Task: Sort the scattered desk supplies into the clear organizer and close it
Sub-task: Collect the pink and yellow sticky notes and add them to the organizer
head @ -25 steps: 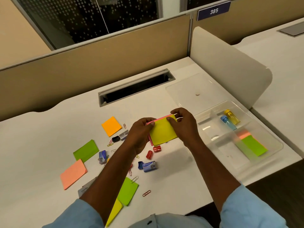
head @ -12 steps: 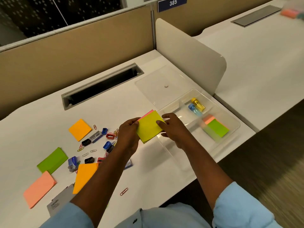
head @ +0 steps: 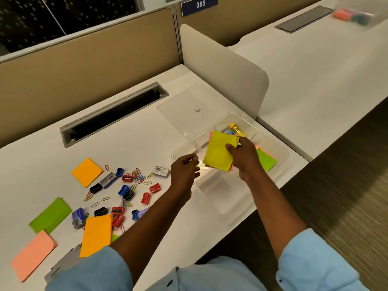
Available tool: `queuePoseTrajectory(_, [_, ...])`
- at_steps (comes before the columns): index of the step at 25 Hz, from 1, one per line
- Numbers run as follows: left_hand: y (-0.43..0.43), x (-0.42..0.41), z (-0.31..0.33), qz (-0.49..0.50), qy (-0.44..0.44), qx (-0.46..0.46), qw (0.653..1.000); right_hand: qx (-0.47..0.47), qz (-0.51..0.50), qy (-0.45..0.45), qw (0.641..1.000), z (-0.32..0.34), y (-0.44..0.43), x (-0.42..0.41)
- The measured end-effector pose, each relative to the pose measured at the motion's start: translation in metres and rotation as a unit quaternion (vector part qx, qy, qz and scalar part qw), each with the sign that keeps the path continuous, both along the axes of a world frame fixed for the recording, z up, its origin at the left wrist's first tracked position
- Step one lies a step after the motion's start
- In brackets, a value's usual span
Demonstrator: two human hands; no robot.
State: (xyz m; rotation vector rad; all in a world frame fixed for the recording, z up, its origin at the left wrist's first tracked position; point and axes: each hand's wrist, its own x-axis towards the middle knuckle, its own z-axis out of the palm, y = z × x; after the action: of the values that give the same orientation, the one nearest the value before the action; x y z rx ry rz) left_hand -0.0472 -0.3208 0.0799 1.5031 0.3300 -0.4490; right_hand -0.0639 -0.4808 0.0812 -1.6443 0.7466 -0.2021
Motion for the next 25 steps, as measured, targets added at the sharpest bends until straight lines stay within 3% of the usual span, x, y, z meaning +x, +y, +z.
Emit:
queuePoseTrajectory(5, [0.003, 0.010, -0.001, -0.043, -0.012, 0.041, 0.998, -0.195, -0.005, 0.057, 0.979, -0.003, -0.075, 0.004])
queuePoseTrajectory(9, [-0.002, 0.011, -0.002, -0.080, -0.032, 0.072, 0.994, -0.324, 0.038, 0.108, 0.939, -0.007, -0.114, 0.007])
queuePoseTrajectory(25, [-0.007, 0.013, -0.004, -0.106, -0.043, 0.100, 0.988, -0.339, 0.117, 0.171, 0.918, -0.028, -0.127, 0.006])
